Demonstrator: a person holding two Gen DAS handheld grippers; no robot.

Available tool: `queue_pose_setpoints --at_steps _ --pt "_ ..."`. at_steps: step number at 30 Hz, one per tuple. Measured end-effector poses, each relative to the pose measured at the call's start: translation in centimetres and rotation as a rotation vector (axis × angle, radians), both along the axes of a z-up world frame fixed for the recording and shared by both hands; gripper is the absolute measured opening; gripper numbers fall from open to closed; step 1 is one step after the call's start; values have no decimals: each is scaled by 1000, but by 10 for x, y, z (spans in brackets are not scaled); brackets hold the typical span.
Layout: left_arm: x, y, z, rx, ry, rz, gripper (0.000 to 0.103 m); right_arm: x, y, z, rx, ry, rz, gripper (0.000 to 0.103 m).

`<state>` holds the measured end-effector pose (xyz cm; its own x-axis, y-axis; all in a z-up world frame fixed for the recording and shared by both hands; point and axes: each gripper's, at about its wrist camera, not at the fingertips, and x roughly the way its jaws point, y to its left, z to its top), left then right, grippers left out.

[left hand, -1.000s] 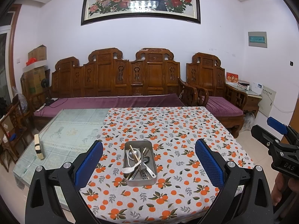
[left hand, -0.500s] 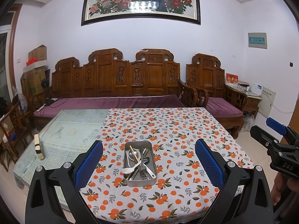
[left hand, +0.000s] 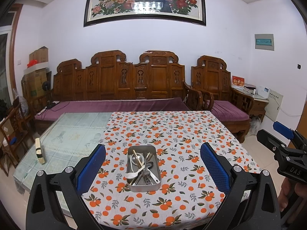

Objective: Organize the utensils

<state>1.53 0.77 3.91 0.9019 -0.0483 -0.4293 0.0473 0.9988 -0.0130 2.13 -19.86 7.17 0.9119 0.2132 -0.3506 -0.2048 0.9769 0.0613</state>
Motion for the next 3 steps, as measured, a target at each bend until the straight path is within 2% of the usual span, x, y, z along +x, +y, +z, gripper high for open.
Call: queue_pose_setpoints --at_steps 3 --pt "0 0 1 1 -1 0 95 0 0 0 0 0 1 100"
